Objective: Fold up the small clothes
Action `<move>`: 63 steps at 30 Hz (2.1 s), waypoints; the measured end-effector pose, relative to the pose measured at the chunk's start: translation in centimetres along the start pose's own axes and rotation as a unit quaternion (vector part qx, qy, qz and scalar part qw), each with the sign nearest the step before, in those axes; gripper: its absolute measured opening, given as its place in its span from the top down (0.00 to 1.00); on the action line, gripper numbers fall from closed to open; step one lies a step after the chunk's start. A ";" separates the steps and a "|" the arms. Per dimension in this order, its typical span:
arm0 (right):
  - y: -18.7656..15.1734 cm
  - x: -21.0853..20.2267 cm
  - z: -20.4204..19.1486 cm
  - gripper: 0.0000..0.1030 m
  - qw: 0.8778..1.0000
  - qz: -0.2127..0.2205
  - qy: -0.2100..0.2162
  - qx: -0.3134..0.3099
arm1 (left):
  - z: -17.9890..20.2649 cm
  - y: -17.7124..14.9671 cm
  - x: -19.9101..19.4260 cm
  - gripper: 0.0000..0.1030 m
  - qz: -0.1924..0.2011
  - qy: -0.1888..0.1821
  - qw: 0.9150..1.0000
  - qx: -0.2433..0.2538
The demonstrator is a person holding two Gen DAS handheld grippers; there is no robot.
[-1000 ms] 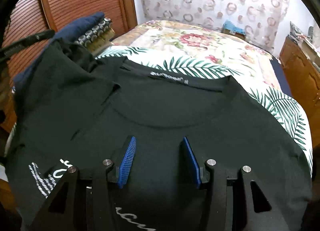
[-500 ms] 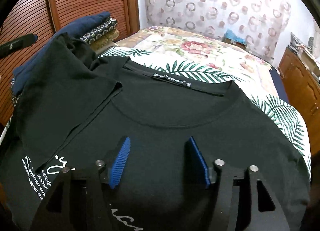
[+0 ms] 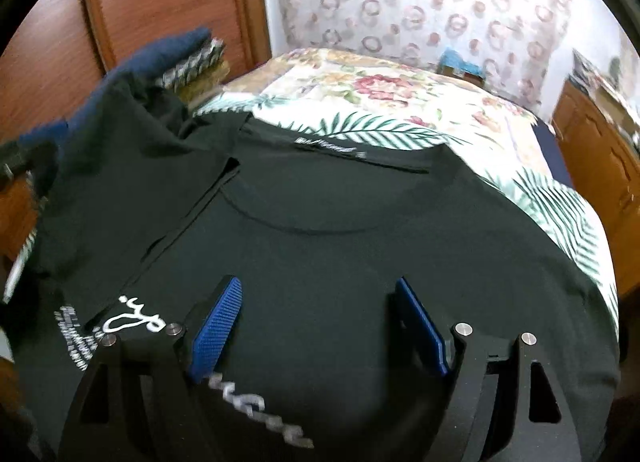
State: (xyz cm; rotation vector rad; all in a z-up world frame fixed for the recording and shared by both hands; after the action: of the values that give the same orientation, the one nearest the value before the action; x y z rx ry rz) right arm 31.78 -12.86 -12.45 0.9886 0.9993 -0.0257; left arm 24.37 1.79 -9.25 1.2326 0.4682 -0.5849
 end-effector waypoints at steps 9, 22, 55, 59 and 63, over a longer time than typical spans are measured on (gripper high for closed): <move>-3.7 -7.5 4.4 0.22 0.996 0.029 -0.060 0.052 | 2.3 -1.8 1.0 0.21 -0.019 -0.010 1.000 0.020; -14.1 -13.3 10.7 0.22 0.974 -0.016 -0.163 0.154 | 4.9 -4.8 4.4 0.21 -0.080 -0.021 0.995 0.048; -17.5 -12.3 13.8 0.71 0.966 -0.039 -0.136 0.215 | 6.4 -8.4 6.5 0.00 -0.137 -0.009 0.984 0.110; -17.5 -12.6 13.8 0.94 0.968 -0.051 -0.154 0.193 | 6.5 -8.4 6.5 0.00 -0.137 -0.009 0.984 0.111; -16.5 -13.7 13.8 0.96 0.970 -0.024 -0.144 0.194 | 6.4 -8.4 6.4 0.00 -0.137 -0.009 0.984 0.110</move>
State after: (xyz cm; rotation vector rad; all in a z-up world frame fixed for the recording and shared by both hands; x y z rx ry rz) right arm 26.22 -37.77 -11.66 1.2750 0.7612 -0.4075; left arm 24.00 -7.29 -17.67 1.3821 0.5739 -0.9008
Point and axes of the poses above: each gripper's, at about its wrist camera, not at the fingertips, and x roughly the way its jaws point, z to its right, y to its top, the point moved 9 cm from there along x, roughly the way its jaws point, and after that the axes turned 14 degrees about -x, right-handed, at the moved point
